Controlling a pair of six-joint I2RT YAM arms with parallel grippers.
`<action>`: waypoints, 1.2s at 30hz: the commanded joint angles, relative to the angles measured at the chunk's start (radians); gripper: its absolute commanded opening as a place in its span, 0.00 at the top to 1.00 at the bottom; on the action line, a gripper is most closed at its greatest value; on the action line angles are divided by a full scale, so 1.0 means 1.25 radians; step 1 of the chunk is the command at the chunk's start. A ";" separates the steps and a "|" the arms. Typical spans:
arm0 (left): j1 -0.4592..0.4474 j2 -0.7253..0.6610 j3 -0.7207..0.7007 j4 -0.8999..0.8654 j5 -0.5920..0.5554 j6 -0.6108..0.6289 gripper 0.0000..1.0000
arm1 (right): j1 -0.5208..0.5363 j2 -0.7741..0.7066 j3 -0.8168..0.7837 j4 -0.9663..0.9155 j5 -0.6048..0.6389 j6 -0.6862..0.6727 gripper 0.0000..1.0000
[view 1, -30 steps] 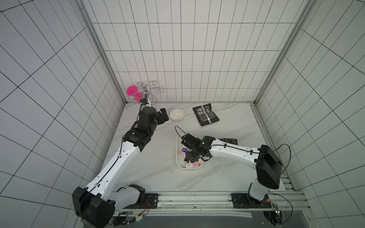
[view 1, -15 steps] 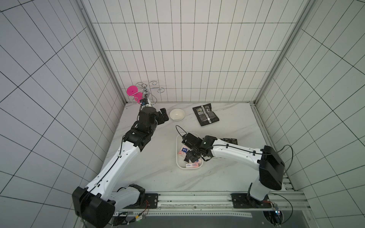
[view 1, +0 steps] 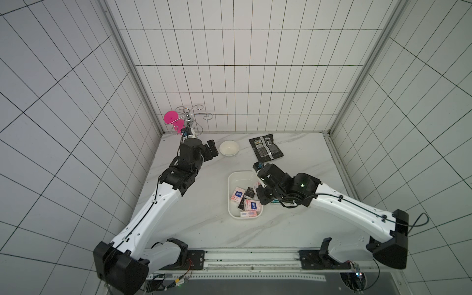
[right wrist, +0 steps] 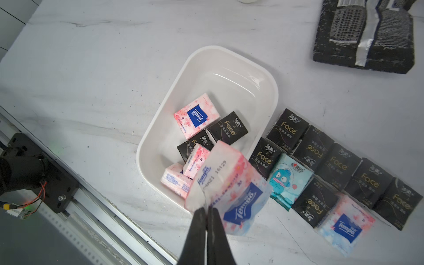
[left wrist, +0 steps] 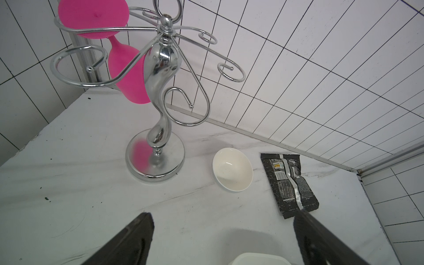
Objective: Take the pocket tissues out of the storage box
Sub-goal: Pick up the pocket tissues from the storage box, then place the pocket tissues at the center of the board.
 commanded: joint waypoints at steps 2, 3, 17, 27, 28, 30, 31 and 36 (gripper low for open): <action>0.003 0.002 0.018 0.016 0.011 0.004 0.01 | -0.006 -0.056 -0.062 -0.119 0.023 0.055 1.00; 0.003 0.003 0.017 0.019 0.013 0.003 0.01 | -0.006 -0.067 -0.086 -0.129 0.023 0.065 1.00; 0.003 0.012 0.013 0.029 0.018 0.000 0.01 | -0.029 -0.001 -0.331 0.016 -0.032 0.167 1.00; 0.005 -0.002 0.002 0.023 0.009 0.004 0.02 | -0.031 0.077 -0.340 0.080 -0.065 0.169 0.69; 0.005 -0.002 0.002 0.022 0.009 0.004 0.01 | -0.031 0.064 -0.335 0.077 -0.060 0.167 0.63; 0.006 -0.002 0.003 0.022 0.010 0.004 0.01 | -0.032 0.037 -0.321 0.057 -0.043 0.158 0.55; 0.006 -0.001 0.003 0.022 0.010 0.003 0.01 | -0.033 0.022 -0.311 0.041 -0.030 0.149 0.51; 0.005 -0.001 0.004 0.023 0.019 -0.004 0.01 | -0.114 -0.043 -0.326 -0.007 -0.028 0.115 0.44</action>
